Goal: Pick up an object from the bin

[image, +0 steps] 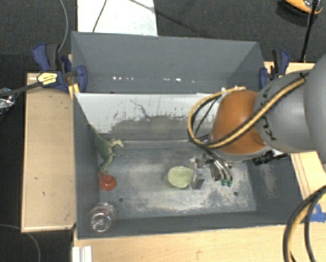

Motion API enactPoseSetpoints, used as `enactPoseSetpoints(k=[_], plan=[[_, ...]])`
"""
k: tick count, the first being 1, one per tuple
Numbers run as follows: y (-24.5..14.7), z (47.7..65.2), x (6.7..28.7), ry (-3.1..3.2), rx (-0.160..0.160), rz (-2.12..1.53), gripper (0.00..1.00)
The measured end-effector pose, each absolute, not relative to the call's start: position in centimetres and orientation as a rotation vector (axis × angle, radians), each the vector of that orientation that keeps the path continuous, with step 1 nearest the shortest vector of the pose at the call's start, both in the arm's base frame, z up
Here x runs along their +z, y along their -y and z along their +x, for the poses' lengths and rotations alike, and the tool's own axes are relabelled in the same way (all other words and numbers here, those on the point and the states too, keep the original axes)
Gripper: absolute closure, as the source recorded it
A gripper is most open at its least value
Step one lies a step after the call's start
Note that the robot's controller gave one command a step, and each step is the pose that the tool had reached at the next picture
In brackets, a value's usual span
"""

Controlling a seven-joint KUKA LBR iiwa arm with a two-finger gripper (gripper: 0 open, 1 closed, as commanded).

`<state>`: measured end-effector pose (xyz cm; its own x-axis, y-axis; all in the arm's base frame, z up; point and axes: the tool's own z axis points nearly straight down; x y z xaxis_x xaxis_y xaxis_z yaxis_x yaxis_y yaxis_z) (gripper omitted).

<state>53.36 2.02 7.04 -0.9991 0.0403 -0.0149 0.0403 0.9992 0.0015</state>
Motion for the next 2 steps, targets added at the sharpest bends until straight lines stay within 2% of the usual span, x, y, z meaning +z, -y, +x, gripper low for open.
enactPoseSetpoints(k=[1,2], plan=[[-2.0,53.4,7.0,-3.126,0.002,0.062,1.00],[-2.0,52.8,20.5,-3.123,0.001,-0.065,1.00]])
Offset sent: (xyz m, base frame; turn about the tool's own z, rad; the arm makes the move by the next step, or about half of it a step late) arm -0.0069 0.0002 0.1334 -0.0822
